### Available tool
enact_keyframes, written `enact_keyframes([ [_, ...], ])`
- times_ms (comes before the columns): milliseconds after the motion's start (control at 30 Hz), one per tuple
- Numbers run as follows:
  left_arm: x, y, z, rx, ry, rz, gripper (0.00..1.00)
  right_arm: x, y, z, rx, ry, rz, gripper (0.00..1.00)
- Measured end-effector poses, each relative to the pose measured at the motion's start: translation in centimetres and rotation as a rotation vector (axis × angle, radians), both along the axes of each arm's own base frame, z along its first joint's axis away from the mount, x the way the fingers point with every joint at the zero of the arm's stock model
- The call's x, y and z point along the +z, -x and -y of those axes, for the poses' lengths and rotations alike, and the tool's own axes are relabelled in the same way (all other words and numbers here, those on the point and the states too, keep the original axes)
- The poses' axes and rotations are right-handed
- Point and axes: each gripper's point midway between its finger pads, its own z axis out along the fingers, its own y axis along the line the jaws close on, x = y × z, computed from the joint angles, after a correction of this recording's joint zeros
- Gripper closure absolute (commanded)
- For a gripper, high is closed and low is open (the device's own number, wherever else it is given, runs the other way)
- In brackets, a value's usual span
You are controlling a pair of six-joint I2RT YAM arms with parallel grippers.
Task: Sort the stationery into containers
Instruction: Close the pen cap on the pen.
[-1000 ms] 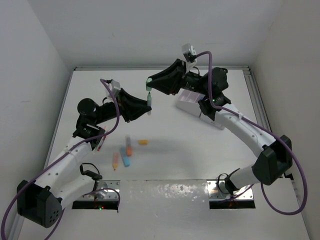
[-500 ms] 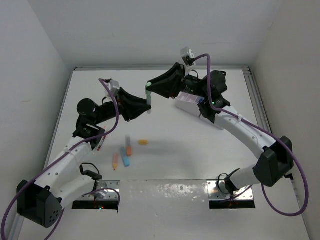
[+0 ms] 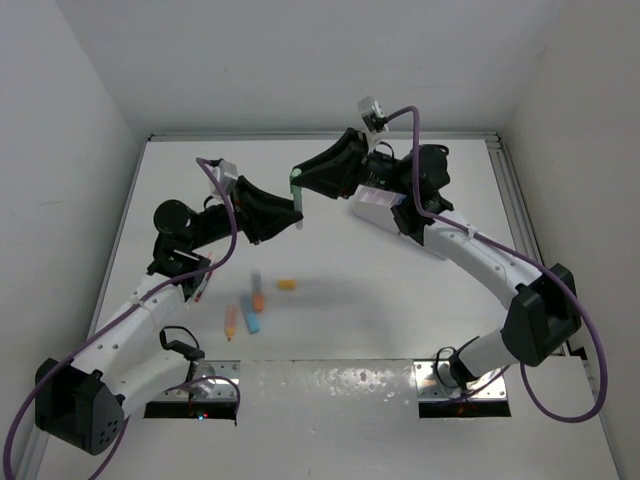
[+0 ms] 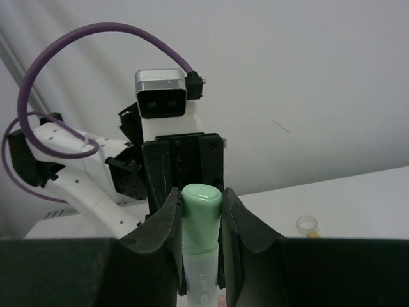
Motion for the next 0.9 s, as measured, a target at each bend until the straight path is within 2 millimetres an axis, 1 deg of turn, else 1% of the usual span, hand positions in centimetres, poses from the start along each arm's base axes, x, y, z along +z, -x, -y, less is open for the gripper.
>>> enact_keyframes([
  [100, 0.5, 0.6, 0.2, -0.038, 0.013, 0.012, 1.00, 0.3, 0.6, 0.3, 0.035, -0.003, 0.010, 1.00],
  [233, 0.6, 1.1, 0.6, -0.095, 0.020, 0.022, 1.00, 0.3, 1.3, 0.6, 0.057, 0.014, 0.026, 1.00],
  [400, 0.5, 1.5, 1.1, -0.161, 0.026, 0.028, 1.00, 0.1, 2.0, 1.1, 0.051, 0.060, 0.067, 1.00],
  [633, 0.2, 2.0, 1.4, -0.213, 0.021, 0.016, 1.00, -0.7, 2.6, 1.8, 0.007, 0.136, 0.143, 1.00],
  [900, 0.0, 2.3, 1.5, -0.233, 0.011, 0.018, 1.00, -1.2, 2.9, 1.0, -0.016, 0.157, 0.207, 1.00],
])
